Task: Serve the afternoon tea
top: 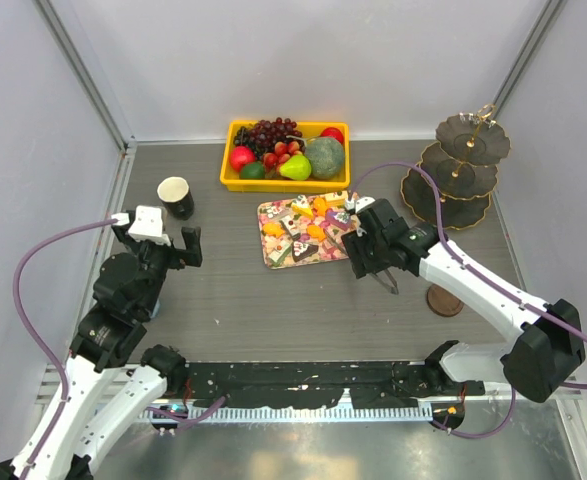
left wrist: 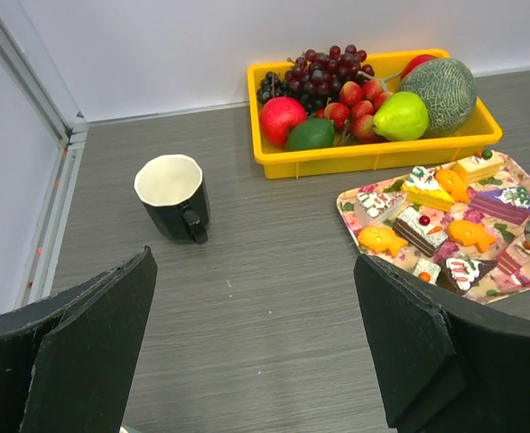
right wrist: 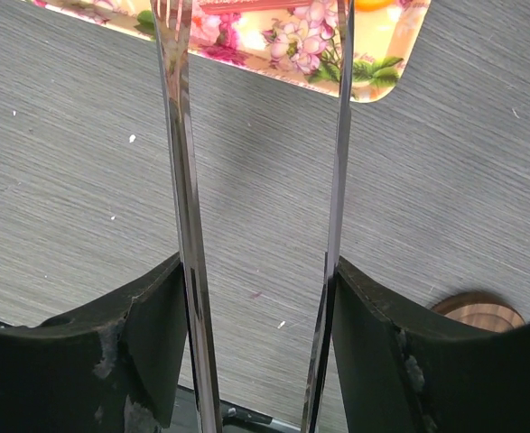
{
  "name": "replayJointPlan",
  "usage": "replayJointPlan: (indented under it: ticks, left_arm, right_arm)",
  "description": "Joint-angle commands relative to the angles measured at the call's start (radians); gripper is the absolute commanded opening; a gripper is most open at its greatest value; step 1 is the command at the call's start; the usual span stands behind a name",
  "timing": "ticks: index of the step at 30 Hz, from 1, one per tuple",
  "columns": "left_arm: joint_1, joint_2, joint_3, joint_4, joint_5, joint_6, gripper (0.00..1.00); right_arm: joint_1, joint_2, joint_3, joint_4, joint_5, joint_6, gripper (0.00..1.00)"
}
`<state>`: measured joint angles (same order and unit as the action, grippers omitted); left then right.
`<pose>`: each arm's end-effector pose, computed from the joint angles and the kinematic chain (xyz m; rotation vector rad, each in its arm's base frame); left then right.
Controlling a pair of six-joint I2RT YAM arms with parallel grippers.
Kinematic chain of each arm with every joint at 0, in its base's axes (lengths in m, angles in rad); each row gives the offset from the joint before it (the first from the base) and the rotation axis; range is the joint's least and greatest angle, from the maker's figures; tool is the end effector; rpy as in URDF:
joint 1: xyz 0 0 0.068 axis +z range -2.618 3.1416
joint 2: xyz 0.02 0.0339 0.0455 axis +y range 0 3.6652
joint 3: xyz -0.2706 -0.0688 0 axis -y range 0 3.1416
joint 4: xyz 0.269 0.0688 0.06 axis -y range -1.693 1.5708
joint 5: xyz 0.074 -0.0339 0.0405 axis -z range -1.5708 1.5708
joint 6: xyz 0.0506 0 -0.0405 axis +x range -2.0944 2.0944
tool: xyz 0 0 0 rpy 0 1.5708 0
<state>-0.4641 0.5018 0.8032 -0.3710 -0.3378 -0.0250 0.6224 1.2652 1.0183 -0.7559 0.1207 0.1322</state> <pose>0.1356 -0.0491 0.3723 0.1012 1.6342 -0.0976 0.2318 0.1588 0.2593 -0.5791 2.5017 0.1319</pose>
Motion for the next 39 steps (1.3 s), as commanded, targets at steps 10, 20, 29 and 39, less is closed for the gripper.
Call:
replayJointPlan:
  ticks: [10,20,29,39]
  left_arm:
    - [0.002,-0.003,-0.029,0.067,-0.055,0.02,0.99]
    - [0.002,-0.002,-0.03,0.069,-0.055,0.02,0.99]
    - [0.002,-0.003,-0.032,0.069,-0.055,0.02,0.99]
    - [0.002,-0.008,-0.029,0.069,-0.047,0.02,0.99]
  right_arm:
    - [-0.012,0.016,0.002,0.04,-0.032,0.0,0.65]
    - [-0.026,0.042,-0.001,0.041,-0.052,-0.005,0.69]
    - [-0.029,0.049,-0.012,0.059,-0.059,-0.014,0.69]
    - [-0.033,0.042,-0.076,0.125,-0.018,0.017,0.68]
